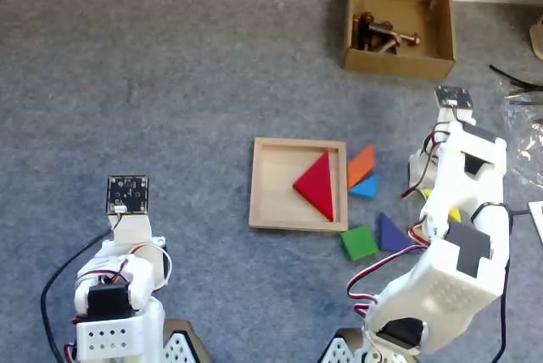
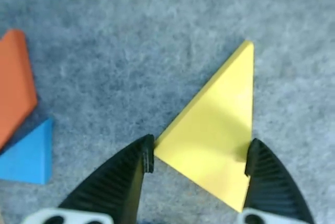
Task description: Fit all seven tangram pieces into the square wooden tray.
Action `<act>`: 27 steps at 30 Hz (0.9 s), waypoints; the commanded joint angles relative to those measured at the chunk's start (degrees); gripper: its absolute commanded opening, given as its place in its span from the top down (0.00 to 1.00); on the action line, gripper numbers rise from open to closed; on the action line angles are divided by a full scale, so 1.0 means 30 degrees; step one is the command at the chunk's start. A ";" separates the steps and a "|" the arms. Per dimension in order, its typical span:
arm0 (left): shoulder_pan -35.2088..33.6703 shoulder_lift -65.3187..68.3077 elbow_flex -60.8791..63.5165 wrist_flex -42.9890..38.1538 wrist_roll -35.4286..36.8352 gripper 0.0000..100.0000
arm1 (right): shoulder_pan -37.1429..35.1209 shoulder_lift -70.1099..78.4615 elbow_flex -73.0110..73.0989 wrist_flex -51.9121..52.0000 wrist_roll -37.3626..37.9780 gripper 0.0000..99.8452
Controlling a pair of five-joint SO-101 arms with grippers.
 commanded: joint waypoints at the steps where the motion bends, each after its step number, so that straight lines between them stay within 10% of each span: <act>1: -0.0161 0.0132 0.0396 0.0147 0.0029 1.00 | 0.0220 -0.0073 -0.0747 -0.0396 0.0557 0.76; 27: -0.0161 0.0132 0.0396 0.0147 0.0029 1.00 | 0.0073 -0.0103 0.0337 -0.1773 0.1758 0.70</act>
